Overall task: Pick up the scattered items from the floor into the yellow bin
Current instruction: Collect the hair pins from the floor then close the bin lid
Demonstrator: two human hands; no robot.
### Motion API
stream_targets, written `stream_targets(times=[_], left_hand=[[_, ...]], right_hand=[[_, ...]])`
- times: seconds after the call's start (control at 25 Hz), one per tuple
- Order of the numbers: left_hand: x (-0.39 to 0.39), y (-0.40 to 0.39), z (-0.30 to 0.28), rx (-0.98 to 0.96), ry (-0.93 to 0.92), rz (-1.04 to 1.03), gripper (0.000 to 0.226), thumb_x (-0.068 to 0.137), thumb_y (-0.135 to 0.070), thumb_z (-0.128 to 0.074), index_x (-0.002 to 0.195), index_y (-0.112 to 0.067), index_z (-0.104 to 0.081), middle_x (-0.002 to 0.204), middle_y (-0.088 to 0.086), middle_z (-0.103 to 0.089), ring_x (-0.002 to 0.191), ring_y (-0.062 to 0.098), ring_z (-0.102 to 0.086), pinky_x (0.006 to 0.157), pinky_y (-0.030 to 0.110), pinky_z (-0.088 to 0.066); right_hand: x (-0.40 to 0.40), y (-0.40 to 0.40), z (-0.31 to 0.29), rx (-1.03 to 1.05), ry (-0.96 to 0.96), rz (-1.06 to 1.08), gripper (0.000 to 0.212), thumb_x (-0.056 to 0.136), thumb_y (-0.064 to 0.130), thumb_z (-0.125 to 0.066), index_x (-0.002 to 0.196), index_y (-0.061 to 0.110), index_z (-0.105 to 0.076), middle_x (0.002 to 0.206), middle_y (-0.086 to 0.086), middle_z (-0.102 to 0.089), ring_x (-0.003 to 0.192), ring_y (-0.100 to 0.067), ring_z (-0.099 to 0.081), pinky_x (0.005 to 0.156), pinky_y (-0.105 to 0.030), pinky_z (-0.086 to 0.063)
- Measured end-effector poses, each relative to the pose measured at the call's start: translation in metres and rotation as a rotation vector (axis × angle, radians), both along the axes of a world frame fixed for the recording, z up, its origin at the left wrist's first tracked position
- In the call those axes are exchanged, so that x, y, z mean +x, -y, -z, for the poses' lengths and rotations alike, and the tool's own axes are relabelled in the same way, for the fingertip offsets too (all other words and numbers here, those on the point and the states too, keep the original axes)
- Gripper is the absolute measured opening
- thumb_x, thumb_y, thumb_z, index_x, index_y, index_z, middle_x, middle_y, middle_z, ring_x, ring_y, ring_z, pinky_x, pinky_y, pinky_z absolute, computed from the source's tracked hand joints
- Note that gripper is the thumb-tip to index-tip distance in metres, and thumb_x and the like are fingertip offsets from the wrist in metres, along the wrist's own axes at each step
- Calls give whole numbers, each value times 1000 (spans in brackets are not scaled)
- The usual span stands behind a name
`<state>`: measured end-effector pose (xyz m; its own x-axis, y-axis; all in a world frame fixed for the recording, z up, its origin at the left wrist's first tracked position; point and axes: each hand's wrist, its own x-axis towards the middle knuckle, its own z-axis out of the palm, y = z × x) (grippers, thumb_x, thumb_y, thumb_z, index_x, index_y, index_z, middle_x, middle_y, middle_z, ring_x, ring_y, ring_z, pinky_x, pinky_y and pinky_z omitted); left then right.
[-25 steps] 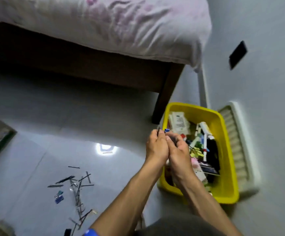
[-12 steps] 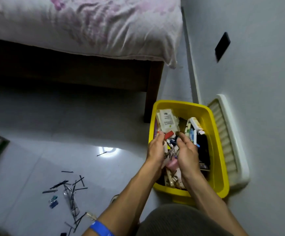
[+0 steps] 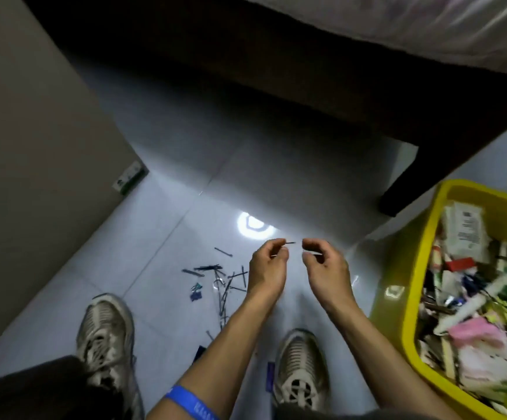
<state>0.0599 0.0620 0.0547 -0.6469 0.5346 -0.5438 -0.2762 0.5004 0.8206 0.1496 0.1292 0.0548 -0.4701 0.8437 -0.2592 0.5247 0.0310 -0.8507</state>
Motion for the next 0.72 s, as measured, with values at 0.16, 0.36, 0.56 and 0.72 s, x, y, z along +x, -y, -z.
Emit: stream_targets(times=[0.16,0.36,0.56,0.72], left_hand=[[-45,113,66,-386,-123,-109,21,91,-17,-56,109,-21,-66,112,4,-69,102,25,-65,93,36,-52],[-34,202,110,-576,-274,397,50,73,-40,-72,115,-37,-46,110,-13,-40,100,12,-48,79,29,-45],[-33,193,125,-383,-334,355,30,83,-17,-70,104,-29,-52,104,-8,-45,91,14,-52,69,8,-38],[-42,159,117,-402,-450,114,17,88,-23,-67,102,-19,-59,110,-2,-54,99,16,-52,78,21,-45]], right_hand=[[-39,26,72,-51,302,-381,29,93,14,-57,122,16,-63,124,-2,-63,102,-18,-61,89,-28,-48],[-45,7,123,378,570,-369,48,89,10,-53,136,10,-46,144,-12,-41,118,-36,-44,98,-46,-44],[-49,-2,131,332,560,-410,15,91,9,-50,102,6,-61,107,-14,-59,97,-32,-52,80,-42,-47],[-37,36,111,324,502,-704,16,89,30,-54,90,15,-59,94,-7,-64,89,-29,-56,73,-36,-44]])
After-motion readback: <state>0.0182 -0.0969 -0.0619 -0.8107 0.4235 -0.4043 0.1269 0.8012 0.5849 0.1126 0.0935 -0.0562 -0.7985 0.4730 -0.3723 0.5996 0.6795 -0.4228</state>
